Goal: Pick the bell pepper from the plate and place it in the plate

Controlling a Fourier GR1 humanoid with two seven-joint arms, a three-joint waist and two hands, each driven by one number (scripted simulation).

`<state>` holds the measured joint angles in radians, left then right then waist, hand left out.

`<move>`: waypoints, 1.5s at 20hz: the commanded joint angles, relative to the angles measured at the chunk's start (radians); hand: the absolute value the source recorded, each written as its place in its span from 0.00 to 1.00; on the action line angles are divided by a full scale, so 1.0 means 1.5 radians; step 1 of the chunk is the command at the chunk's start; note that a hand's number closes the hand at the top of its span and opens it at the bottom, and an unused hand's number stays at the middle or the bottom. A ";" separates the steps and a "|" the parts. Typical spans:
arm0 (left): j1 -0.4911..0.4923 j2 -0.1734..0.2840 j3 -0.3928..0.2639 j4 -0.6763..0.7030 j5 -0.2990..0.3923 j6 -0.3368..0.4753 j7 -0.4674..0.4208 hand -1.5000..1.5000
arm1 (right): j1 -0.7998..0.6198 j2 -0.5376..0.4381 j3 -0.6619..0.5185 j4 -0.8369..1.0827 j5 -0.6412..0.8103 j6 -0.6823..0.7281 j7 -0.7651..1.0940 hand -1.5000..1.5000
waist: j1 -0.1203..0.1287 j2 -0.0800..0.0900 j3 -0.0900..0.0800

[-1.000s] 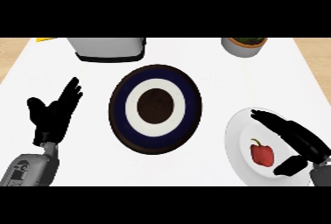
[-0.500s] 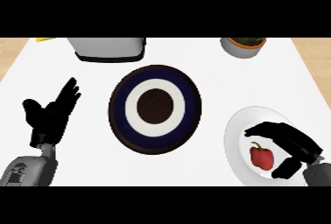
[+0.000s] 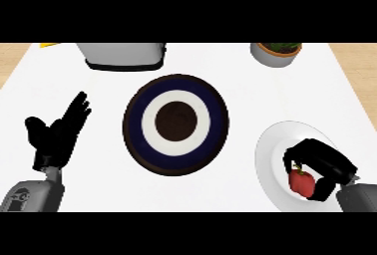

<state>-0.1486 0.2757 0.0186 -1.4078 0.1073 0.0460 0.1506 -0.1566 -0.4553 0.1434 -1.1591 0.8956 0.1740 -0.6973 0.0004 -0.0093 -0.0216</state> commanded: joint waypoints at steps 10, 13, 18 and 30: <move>-0.020 -0.021 -0.025 0.006 -0.010 -0.006 0.008 0.50 | -0.050 0.299 0.190 -0.157 0.000 -0.062 0.369 1.00 | 0.038 -0.001 0.012; -0.024 -0.016 -0.023 0.011 -0.012 -0.007 0.008 0.50 | -0.079 0.301 0.225 -0.216 -0.031 -0.154 0.472 1.00 | 0.038 -0.004 0.014; -0.021 -0.023 -0.027 0.016 -0.019 0.002 0.009 0.50 | -0.138 0.303 0.273 -0.283 0.022 -0.314 0.664 1.00 | 0.032 -0.008 0.012; -0.033 -0.023 -0.014 0.019 -0.023 0.012 -0.001 0.50 | -0.360 0.304 0.414 -0.235 0.088 -0.503 1.234 1.00 | 0.034 0.005 0.013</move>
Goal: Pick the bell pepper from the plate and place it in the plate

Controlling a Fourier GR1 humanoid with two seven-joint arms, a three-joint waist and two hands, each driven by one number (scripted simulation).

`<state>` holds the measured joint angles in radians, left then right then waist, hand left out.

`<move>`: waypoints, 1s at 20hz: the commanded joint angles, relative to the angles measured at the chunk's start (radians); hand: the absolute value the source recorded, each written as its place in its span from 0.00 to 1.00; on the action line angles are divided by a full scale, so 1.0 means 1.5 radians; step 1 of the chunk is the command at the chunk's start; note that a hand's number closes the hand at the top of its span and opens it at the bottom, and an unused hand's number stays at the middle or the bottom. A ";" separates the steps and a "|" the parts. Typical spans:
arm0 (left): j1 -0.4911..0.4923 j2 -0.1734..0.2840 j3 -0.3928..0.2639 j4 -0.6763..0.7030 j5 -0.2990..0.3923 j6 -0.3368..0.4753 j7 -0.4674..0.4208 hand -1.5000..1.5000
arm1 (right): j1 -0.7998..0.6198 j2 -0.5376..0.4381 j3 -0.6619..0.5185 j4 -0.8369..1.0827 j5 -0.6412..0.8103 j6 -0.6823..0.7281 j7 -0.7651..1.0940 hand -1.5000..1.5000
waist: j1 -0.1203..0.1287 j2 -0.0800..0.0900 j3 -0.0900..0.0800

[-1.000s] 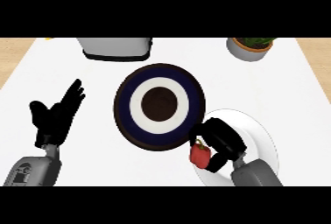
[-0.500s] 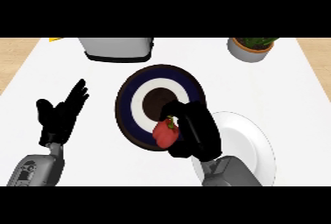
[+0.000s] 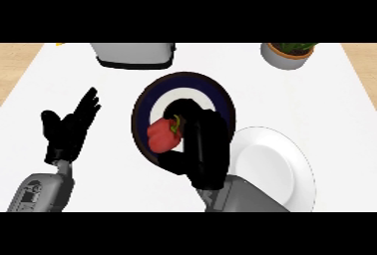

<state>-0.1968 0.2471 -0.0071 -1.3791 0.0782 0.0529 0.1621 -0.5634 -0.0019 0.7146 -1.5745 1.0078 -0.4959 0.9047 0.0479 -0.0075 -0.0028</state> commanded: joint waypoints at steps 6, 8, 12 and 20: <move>0.007 0.015 0.020 -0.006 0.008 -0.019 -0.005 0.50 | -0.150 0.001 0.039 0.166 -0.009 -0.113 0.205 1.00 | -0.011 0.006 0.002; 0.018 -0.012 0.002 -0.001 -0.012 0.005 -0.014 0.50 | -0.144 0.001 -0.022 0.206 -0.054 -0.119 0.118 1.00 | -0.016 0.008 0.002; -0.015 0.011 0.029 0.013 0.004 -0.016 -0.002 0.50 | -0.162 0.001 -0.031 0.295 -0.086 -0.090 0.085 1.00 | -0.019 0.008 0.002; -0.014 0.014 0.029 -0.008 -0.001 -0.019 0.016 0.50 | -0.094 0.001 -0.064 0.377 -0.350 -0.101 -0.152 0.00 | -0.010 0.011 0.003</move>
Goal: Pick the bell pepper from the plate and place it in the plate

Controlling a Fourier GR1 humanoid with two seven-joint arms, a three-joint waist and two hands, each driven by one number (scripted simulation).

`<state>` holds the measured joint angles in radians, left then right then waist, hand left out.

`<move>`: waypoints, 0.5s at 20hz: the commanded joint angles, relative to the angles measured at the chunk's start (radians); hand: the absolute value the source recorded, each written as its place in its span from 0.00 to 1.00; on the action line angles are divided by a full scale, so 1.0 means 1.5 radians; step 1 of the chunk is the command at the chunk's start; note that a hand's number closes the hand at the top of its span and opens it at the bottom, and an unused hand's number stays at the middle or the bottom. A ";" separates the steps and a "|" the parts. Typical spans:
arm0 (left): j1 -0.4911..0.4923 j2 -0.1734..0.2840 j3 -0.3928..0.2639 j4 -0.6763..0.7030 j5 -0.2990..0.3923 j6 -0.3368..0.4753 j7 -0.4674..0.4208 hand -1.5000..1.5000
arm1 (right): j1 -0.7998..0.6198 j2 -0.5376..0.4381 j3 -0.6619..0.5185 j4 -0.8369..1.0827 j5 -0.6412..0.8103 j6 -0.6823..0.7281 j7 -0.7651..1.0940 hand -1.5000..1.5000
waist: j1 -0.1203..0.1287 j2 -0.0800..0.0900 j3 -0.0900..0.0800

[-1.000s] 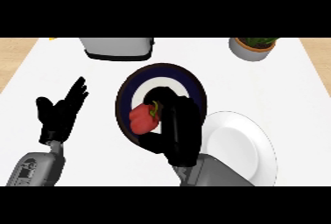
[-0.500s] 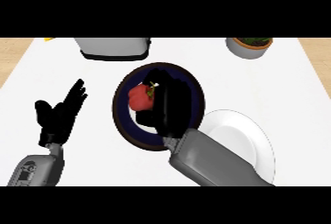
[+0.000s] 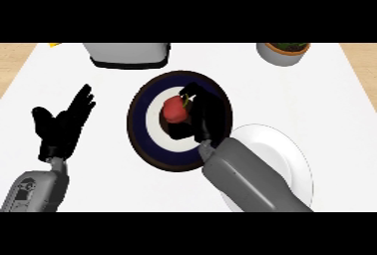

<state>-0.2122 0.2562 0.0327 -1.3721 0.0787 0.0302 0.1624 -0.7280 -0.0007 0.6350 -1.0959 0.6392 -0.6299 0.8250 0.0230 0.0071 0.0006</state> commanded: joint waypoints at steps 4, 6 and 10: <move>-0.004 -0.028 -0.010 0.020 -0.019 0.009 -0.010 0.50 | -0.005 0.000 -0.038 0.087 -0.141 -0.005 -0.228 0.00 | -0.005 -0.001 0.000; 0.020 -0.026 -0.008 0.006 -0.023 0.013 -0.019 0.50 | -0.018 0.000 -0.068 0.073 -0.108 -0.018 -0.265 0.00 | -0.008 -0.003 0.000; 0.016 -0.015 0.006 0.021 -0.012 -0.004 -0.033 0.50 | 0.006 0.000 -0.066 -0.027 -0.139 -0.088 -0.354 0.00 | -0.012 -0.002 0.000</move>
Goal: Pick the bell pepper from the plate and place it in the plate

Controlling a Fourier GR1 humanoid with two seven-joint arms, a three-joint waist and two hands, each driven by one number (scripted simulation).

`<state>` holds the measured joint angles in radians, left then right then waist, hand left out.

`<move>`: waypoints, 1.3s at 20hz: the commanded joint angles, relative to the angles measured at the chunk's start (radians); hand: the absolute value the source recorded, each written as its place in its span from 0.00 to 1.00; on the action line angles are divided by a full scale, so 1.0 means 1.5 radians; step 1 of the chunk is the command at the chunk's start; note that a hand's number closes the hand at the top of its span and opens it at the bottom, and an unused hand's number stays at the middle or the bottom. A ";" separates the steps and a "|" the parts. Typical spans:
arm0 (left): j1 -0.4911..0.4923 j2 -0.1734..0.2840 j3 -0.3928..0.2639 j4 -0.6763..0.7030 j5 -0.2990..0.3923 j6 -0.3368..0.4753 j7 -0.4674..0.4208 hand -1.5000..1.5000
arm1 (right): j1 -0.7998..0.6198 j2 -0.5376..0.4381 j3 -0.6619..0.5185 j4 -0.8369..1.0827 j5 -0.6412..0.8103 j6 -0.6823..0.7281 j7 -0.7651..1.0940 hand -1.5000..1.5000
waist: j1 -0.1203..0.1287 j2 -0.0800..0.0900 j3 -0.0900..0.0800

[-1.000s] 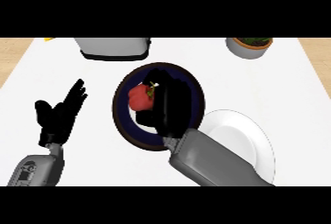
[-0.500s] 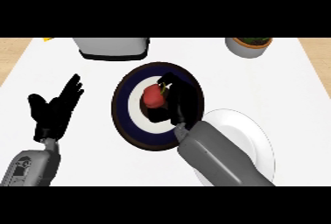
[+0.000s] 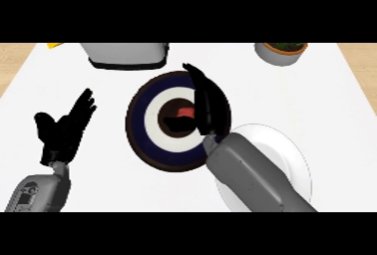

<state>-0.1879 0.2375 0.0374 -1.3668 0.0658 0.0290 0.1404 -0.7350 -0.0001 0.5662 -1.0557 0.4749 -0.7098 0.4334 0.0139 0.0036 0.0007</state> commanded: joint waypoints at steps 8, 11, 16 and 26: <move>-0.005 -0.012 0.002 -0.001 -0.005 0.010 0.012 0.50 | 0.044 0.000 -0.036 -0.235 -0.208 -0.055 -0.064 0.00 | -0.007 -0.003 0.000; 0.005 -0.010 0.000 0.005 -0.014 0.004 -0.009 0.50 | 0.069 0.000 -0.037 -0.239 -0.309 -0.015 -0.087 0.00 | -0.001 0.000 0.000; 0.004 -0.003 0.015 -0.029 -0.002 -0.004 0.033 0.50 | 0.179 -0.014 -0.104 -0.292 -0.366 0.101 -0.203 0.00 | -0.009 -0.002 0.000; 0.017 -0.025 0.020 -0.009 -0.032 -0.010 -0.004 0.50 | 0.273 -0.017 -0.180 -0.219 -0.355 0.204 -0.360 0.00 | -0.009 -0.002 0.000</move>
<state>-0.1695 0.2191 0.0717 -1.4112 0.0428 0.0128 0.1728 -0.3759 -0.0302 0.3353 -1.4156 -0.0621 -0.4524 -0.0354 0.0014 0.0000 0.0002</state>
